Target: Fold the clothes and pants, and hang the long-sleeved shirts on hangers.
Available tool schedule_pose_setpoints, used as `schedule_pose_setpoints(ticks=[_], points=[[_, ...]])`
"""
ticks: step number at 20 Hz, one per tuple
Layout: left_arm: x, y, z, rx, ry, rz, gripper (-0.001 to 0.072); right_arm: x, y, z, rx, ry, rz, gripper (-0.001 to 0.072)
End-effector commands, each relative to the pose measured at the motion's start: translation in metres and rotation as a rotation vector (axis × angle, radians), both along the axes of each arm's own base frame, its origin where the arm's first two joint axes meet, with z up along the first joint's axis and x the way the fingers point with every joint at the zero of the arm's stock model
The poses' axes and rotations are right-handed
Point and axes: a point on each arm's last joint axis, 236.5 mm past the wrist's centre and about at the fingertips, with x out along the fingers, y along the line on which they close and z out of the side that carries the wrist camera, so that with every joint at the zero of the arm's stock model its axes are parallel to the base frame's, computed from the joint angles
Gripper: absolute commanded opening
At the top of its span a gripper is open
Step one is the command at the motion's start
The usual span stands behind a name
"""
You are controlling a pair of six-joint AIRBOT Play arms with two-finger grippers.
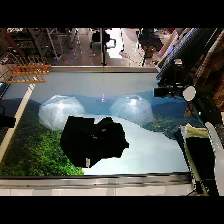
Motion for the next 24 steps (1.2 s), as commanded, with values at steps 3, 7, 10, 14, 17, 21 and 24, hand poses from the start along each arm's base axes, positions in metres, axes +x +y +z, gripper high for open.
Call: schedule_pose_setpoints(ticks=[3,7,10,14,17,21,24], points=[[0.0,0.0,0.001,0.001,-0.002,0.001,0.0005,0.0,0.001,0.0,0.001,0.0,0.001,0.0015],[0.0,0.0,0.001,-0.001,-0.003,0.0,0.0005,0.0,0.001,0.0,0.001,0.0,0.001,0.0015],[0.003,-0.012,-0.003,-0.061,-0.02,0.004,0.0005,0.0,0.001,0.0,0.001,0.0,0.001,0.0015],[0.023,-0.062,-0.011,-0.307,-0.102,0.022,0.0316,0.0,0.001,0.0,0.001,0.0,0.001,0.0015],[0.033,-0.098,-0.025,-0.461,-0.075,-0.01,0.0688,0.0,0.011,0.002,0.093,0.008,-0.02,0.0015],[0.049,-0.13,-0.059,-0.575,0.001,-0.092,0.0688,-0.002,0.051,0.016,0.391,0.029,-0.039,0.0015],[0.049,-0.14,-0.103,-0.631,0.063,-0.108,0.0689,-0.019,0.05,0.005,0.326,0.1,-0.005,0.0017]])
